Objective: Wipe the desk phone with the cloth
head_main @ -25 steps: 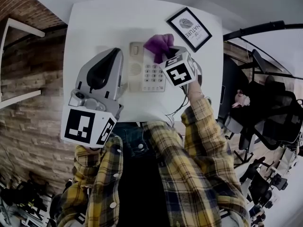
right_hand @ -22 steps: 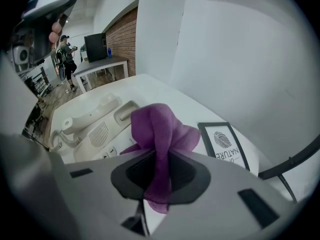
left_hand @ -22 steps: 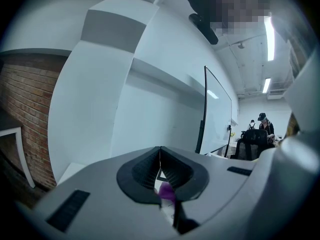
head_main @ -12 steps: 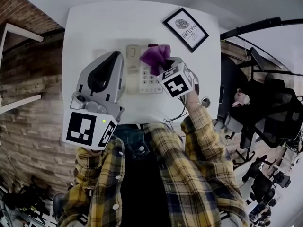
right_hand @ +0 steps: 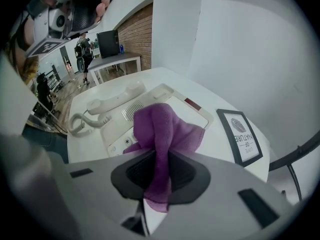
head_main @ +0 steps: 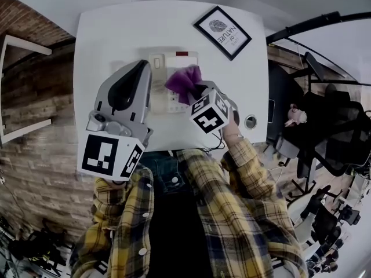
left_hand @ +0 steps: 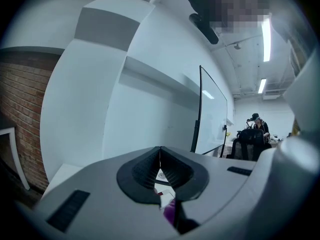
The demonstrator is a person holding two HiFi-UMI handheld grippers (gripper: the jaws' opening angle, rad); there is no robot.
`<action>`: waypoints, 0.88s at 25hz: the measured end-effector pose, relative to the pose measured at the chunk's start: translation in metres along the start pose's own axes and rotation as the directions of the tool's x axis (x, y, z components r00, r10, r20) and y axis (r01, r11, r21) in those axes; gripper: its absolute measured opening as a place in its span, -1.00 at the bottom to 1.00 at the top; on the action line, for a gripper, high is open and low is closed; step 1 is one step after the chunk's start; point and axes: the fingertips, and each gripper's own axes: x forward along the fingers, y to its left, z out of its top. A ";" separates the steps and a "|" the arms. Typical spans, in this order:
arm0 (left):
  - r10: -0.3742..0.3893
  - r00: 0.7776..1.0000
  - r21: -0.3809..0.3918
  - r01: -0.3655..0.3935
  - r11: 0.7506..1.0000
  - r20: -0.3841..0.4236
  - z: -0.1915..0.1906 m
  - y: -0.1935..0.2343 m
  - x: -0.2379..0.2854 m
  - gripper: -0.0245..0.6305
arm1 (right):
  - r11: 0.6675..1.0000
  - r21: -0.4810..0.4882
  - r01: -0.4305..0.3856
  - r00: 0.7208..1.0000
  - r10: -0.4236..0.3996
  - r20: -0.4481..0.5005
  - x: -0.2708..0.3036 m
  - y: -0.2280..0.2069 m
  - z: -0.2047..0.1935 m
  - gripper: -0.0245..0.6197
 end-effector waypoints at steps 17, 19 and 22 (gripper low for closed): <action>0.024 1.000 0.005 -0.024 1.000 0.007 0.002 0.000 -0.006 -0.88 | 0.992 0.085 -0.095 0.995 0.098 -0.027 -0.010 0.051 -0.048 -0.73; 0.027 1.000 0.005 -0.027 1.000 0.008 0.002 0.001 -0.008 -0.88 | 0.990 0.096 -0.102 0.994 0.106 -0.028 -0.010 0.054 -0.051 -0.73; 0.031 0.999 0.006 -0.031 0.999 0.011 0.003 0.002 -0.009 -0.88 | 0.987 0.114 -0.113 0.993 0.117 -0.030 -0.011 0.056 -0.053 -0.73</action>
